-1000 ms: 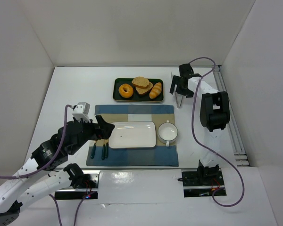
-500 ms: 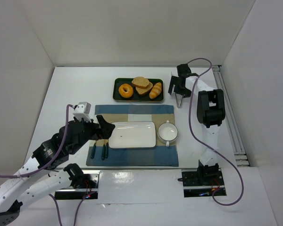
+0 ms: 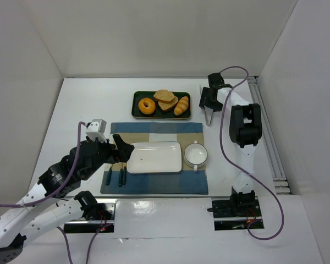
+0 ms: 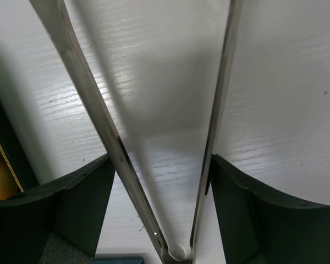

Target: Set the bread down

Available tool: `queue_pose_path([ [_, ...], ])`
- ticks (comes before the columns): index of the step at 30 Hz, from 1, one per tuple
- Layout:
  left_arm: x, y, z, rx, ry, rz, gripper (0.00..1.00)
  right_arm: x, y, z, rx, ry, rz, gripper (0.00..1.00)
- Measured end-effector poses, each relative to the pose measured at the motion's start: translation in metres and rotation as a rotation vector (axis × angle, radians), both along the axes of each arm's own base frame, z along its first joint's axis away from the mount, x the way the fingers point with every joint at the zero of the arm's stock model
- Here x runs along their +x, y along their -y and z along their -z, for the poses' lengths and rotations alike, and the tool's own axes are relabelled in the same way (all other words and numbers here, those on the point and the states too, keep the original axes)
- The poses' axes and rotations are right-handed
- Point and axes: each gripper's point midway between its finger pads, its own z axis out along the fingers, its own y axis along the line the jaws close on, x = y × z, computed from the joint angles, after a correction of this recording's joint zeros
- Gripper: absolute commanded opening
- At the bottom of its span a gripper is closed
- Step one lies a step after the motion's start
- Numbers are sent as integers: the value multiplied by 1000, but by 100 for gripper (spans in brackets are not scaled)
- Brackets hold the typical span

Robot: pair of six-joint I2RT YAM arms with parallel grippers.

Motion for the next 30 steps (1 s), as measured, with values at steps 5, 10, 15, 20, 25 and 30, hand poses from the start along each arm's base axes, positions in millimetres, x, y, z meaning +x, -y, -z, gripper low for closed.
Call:
queue_pose_path([
  [5,0,0,0,0,0,0,100,1,1,1,-1,0,-1,61],
  [10,0,0,0,1,0,0,100,4,1,1,12,9,-2,56],
  [15,0,0,0,1,0,0,100,0,0,-1,25,31,5,51],
  [20,0,0,0,-1,0,0,100,-25,2,-10,33,16,24,50],
  [25,0,0,0,-2,0,1,100,-22,5,-69,23,140,41,50],
  [30,1,0,-1,-2,3,-3,100,-26,1,-156,38,325,38,50],
])
